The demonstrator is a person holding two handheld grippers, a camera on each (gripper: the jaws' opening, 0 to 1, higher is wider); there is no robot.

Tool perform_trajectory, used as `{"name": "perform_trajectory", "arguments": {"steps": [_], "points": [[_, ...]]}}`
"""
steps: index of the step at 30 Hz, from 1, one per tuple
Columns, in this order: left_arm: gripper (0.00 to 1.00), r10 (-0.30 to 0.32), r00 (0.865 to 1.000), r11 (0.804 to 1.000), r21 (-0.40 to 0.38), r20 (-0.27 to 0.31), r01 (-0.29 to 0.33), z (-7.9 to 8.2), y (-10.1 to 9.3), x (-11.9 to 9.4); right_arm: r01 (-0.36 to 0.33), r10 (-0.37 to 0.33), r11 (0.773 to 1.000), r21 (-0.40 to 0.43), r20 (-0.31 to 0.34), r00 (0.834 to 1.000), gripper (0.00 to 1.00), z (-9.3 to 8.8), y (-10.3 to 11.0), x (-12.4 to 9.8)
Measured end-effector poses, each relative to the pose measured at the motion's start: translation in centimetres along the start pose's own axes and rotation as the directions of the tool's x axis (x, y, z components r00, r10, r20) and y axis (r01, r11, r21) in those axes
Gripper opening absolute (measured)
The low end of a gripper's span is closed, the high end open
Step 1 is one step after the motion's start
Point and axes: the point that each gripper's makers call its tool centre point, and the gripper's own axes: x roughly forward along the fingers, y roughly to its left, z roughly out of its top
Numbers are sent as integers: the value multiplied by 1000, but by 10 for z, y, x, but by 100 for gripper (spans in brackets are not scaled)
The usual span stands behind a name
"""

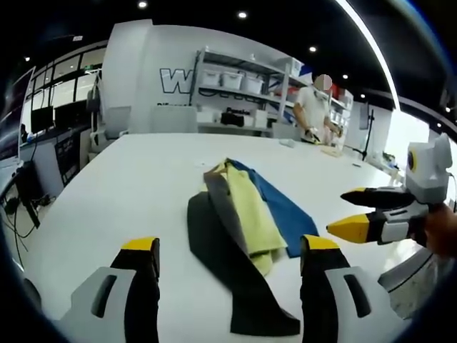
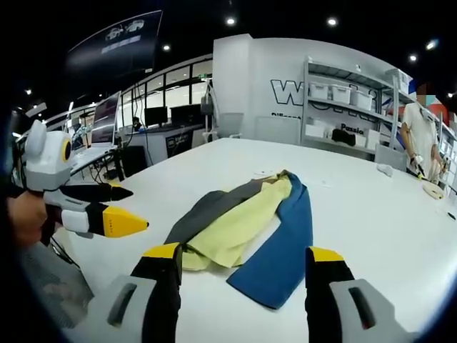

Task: Fold the garment on the visible template until the final outline fits inside the template.

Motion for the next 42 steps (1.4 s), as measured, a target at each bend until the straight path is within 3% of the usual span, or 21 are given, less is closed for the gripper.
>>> {"name": "perform_trajectory", "arguments": {"steps": [30,32,35,42], "points": [[71,-27,999,1000,5,-22,27,-5,-7,1,4,-4,1000,-11,-21,1000,68,-6,0,1],[71,-29,999,1000,6,-19,30,-4,-7,2,-14,14,1000,-10,-24,1000,61,-6,2,0],[70,-34,999,999,2,-20,34,-4,-8,3,-80,80,997,4,-55,995,41,-10,12,-2],[69,-39,999,999,1,-24,39,-4,-9,2,-109,105,993,-46,-82,991,33,-9,6,3]]}}
